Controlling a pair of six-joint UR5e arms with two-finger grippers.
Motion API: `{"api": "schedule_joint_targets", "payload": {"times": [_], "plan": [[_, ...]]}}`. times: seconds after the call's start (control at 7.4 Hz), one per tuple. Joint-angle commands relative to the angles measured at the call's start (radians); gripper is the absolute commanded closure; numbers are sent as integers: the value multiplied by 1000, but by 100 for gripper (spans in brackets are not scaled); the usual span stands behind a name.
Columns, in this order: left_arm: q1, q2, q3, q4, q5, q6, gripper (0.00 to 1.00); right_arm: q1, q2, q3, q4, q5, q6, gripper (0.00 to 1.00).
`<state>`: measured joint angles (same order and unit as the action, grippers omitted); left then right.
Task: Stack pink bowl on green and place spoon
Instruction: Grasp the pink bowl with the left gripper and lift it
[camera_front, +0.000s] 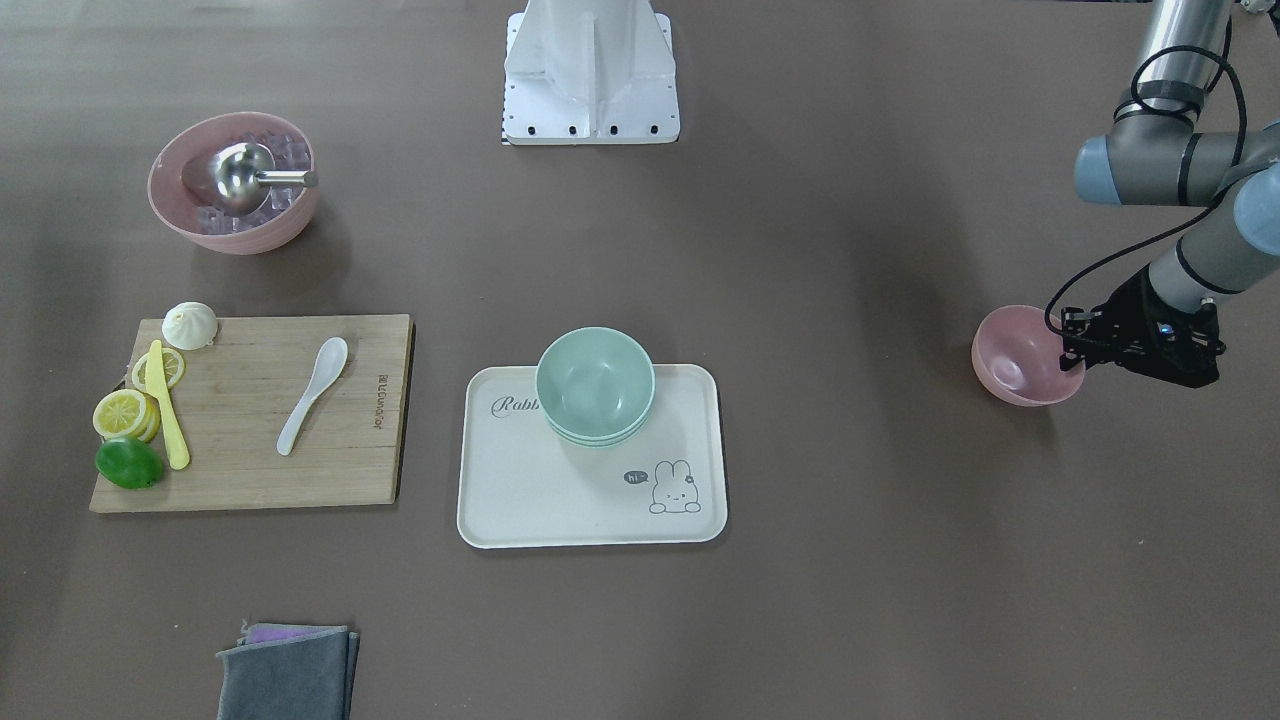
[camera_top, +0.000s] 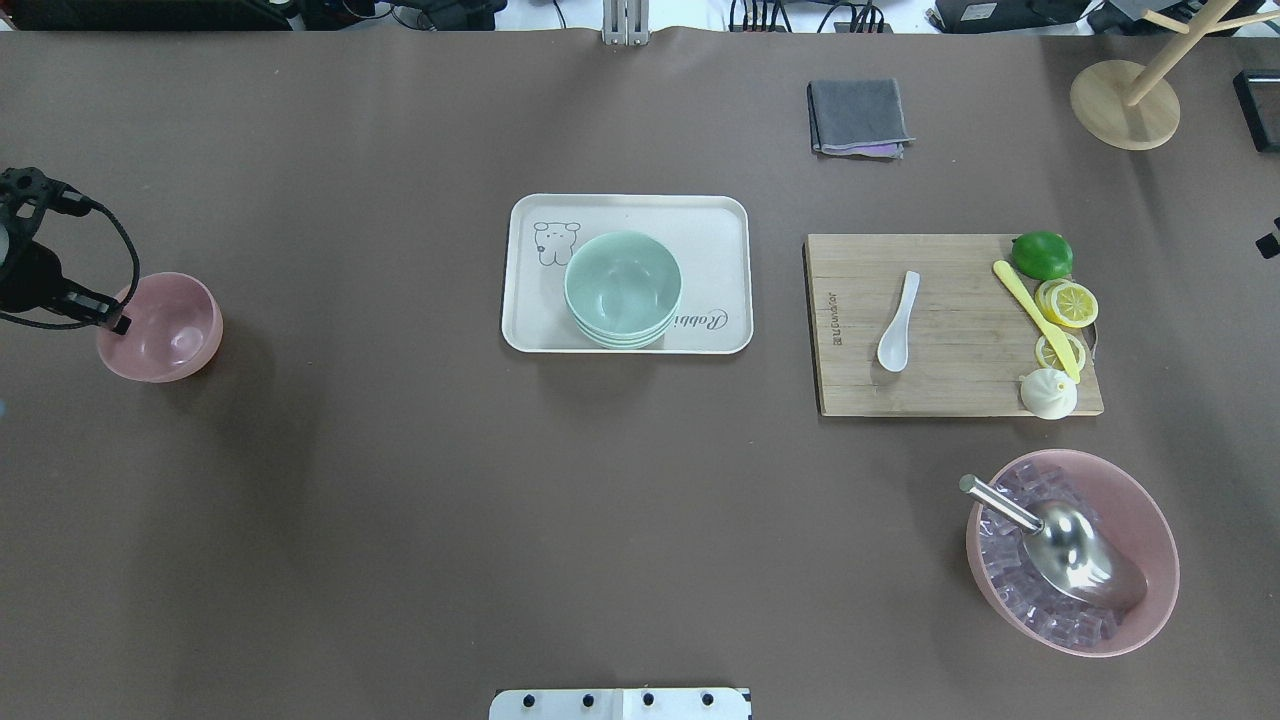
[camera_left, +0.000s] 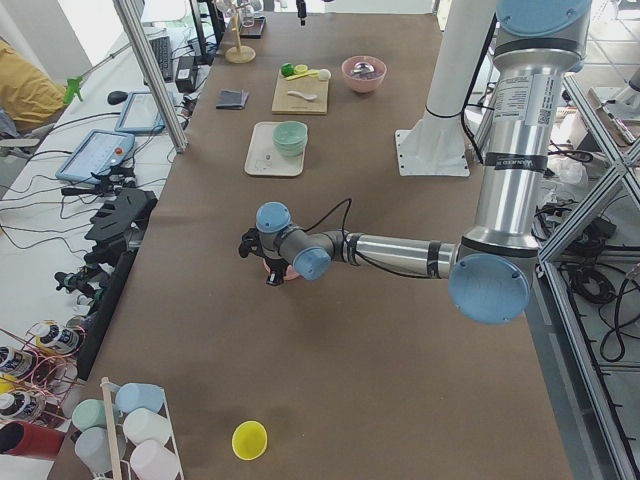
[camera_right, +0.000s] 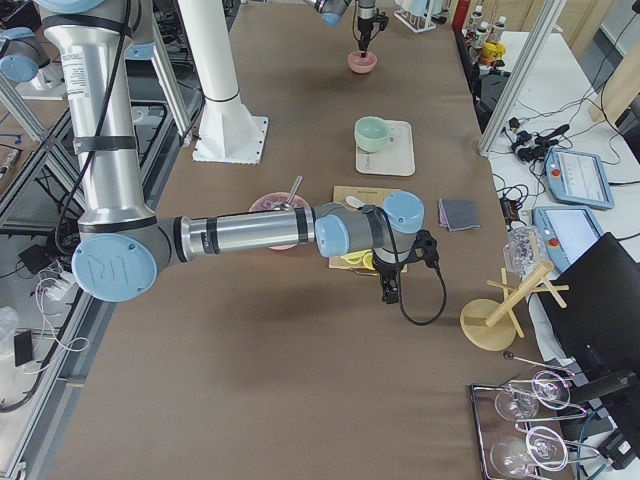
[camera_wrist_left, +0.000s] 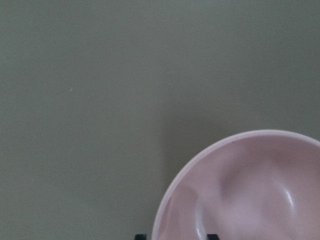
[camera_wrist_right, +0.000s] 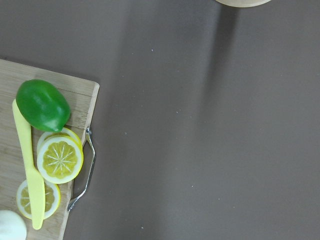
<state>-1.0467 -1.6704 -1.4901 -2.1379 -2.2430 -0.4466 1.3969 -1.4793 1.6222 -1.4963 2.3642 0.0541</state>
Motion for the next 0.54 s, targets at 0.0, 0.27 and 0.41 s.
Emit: {"api": "schedule_joint_targets", "payload": {"times": [0.0,0.27,0.41], "plan": [[1,-88,-73,59,-48,-42,100,7,8,37,-2,-10,100,0],[14,-325,-140,261,-63,-246,100,-74,43,125,-7,-9,361,0],[78,-454,-144,356,-17,-333,100,-155,78,131,-1,-22,520,0]]}}
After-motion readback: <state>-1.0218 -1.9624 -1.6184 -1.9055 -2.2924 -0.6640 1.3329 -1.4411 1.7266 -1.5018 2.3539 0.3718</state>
